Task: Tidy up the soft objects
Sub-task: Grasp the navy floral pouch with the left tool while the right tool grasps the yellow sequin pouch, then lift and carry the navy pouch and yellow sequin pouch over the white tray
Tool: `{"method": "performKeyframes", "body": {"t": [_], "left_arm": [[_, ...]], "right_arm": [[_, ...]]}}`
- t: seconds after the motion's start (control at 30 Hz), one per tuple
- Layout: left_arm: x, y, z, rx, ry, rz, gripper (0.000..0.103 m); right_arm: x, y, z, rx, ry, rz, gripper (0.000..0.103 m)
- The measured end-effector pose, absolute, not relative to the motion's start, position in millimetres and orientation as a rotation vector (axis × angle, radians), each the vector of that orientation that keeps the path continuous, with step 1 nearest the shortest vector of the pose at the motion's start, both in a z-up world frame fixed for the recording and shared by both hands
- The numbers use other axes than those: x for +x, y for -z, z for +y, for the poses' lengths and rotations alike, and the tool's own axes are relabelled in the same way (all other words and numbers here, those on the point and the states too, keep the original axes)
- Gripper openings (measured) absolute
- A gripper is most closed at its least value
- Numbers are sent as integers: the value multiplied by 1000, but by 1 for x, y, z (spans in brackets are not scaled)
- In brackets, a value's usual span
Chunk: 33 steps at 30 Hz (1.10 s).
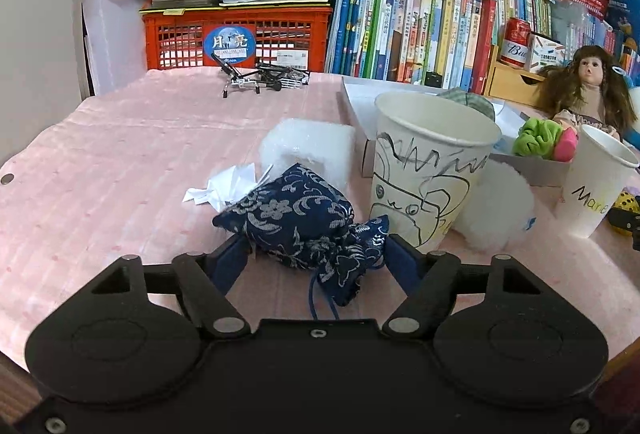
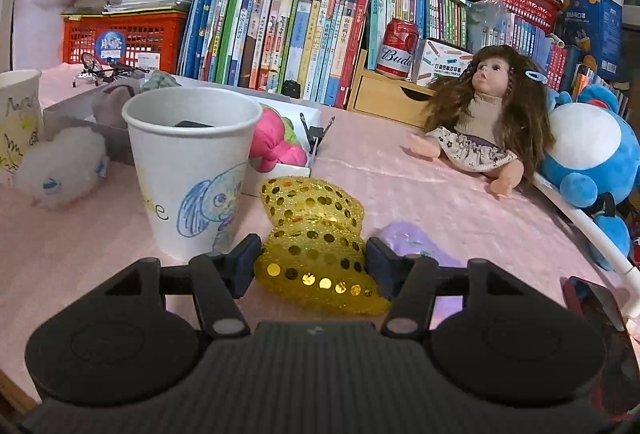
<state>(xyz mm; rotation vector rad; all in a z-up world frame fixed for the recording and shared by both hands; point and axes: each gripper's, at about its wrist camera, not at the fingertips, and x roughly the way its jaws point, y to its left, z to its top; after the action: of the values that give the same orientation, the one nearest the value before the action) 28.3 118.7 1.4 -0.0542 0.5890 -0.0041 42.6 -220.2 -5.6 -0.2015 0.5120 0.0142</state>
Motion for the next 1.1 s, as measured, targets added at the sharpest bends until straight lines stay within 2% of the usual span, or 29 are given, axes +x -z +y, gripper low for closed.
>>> {"method": "performKeyframes", "body": {"t": [0.03, 0.1, 0.23, 0.33, 0.53, 1.1], "left_arm": [[29, -1, 119, -59, 11, 594, 55], [31, 1, 120, -79, 23, 611, 45], [30, -1, 117, -68, 17, 610, 37], [28, -5, 115, -62, 9, 598, 32], [19, -23, 117, -68, -10, 546, 28], [20, -93, 124, -95, 53, 420, 26]], "right_arm": [[44, 6, -220, -203, -13, 514, 71], [46, 8, -218, -209, -11, 517, 66], [46, 9, -217, -213, -4, 520, 52], [44, 8, -216, -215, -2, 510, 47], [40, -2, -224, -156, 8, 482, 41], [37, -48, -231, -64, -20, 360, 41]]}}
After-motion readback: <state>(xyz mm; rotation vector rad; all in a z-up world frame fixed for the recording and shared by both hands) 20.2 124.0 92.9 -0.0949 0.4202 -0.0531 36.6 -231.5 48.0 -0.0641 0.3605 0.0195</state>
